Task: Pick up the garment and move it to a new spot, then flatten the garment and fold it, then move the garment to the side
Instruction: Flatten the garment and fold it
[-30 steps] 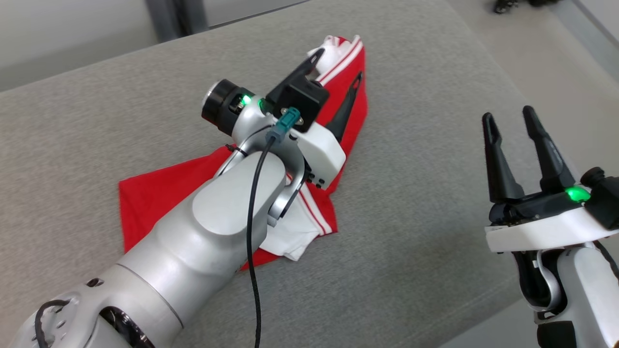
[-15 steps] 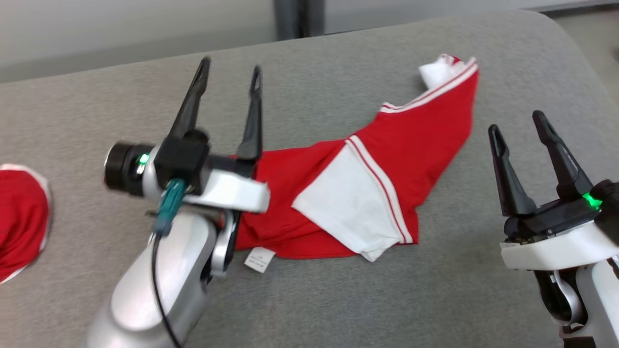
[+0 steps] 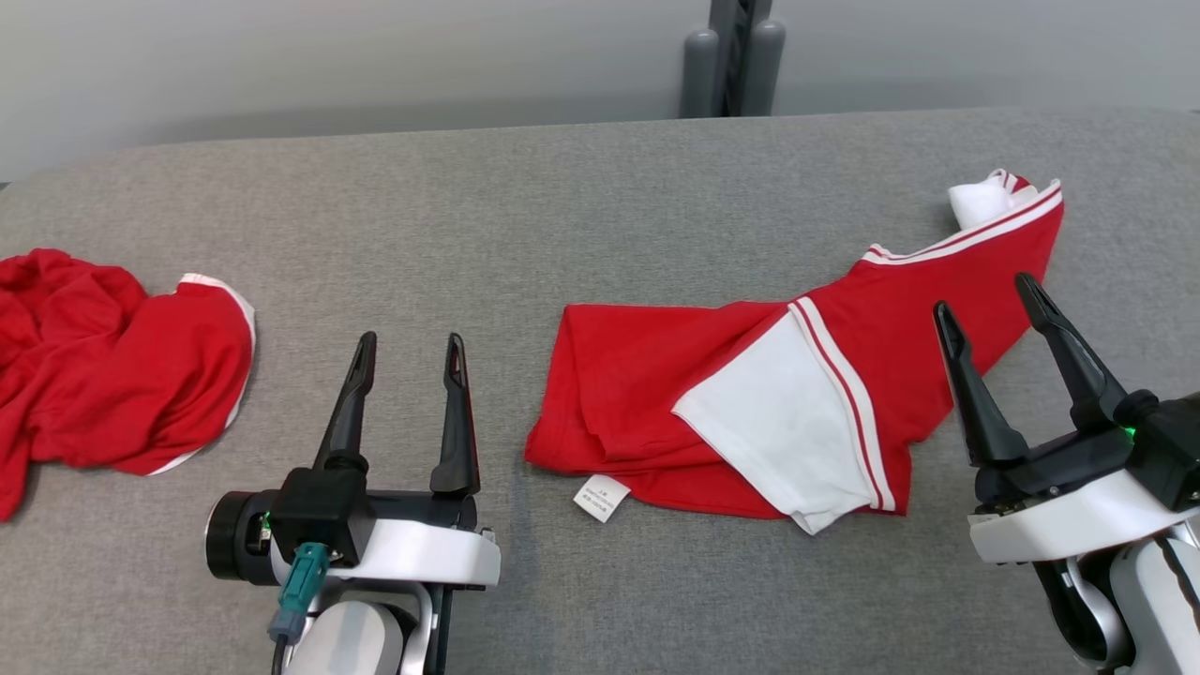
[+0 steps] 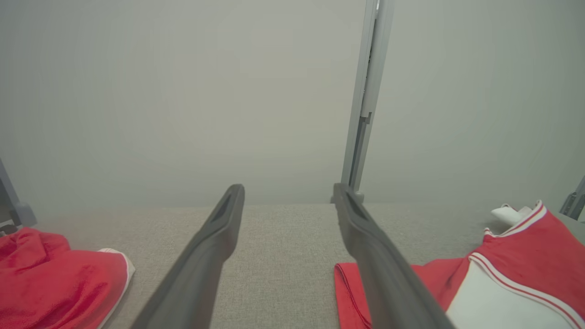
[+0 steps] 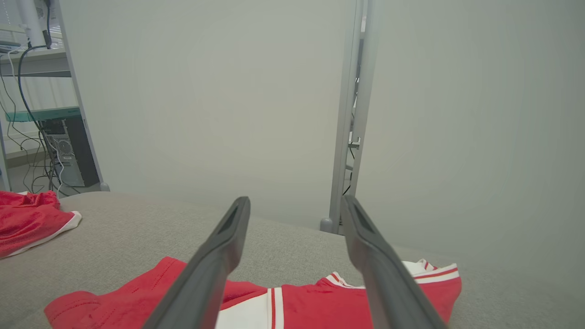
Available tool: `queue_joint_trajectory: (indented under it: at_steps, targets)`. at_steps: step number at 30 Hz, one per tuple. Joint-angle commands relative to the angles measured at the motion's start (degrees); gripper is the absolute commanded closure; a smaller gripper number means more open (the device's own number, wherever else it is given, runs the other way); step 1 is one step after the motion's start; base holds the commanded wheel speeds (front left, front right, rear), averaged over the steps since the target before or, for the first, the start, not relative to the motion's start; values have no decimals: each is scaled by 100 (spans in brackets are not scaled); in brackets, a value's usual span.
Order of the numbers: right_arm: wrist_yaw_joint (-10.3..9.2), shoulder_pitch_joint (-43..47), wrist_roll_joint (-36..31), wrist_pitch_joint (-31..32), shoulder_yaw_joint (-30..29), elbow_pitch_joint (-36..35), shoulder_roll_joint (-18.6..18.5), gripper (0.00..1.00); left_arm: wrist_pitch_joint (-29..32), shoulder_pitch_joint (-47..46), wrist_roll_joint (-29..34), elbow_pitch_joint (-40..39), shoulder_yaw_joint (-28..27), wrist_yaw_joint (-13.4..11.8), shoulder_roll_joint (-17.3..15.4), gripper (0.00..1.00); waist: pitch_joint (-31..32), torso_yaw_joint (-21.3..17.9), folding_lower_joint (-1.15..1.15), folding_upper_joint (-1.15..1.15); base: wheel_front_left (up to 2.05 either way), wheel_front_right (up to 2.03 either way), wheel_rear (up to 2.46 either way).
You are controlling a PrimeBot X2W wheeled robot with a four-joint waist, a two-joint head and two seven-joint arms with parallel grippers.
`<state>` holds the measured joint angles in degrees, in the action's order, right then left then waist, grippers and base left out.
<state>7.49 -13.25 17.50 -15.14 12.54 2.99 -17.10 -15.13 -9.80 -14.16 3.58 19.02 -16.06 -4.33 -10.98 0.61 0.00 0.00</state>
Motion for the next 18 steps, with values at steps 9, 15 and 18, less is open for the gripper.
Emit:
queue_joint_trajectory:
  at_steps: [9, 15, 18]
  targets:
    - [1, 31, -36, -3, 450, 238, -99, 0, 3, 25, 195, 64, -174, 347, 131, 0, -14, 317, 0, 0, 0, 0, 0]
    - [0, -277, -209, -3, 1262, 999, -175, 0, 3, 34, -19, 76, 52, 246, 134, 0, -116, 514, 0, 0, 0, 0, 0]
    - [1, -496, -185, 4, 1583, 1587, -129, 0, 2, 28, -101, 116, 164, 198, 134, 0, -151, 630, 0, 0, 0, 0, 0]
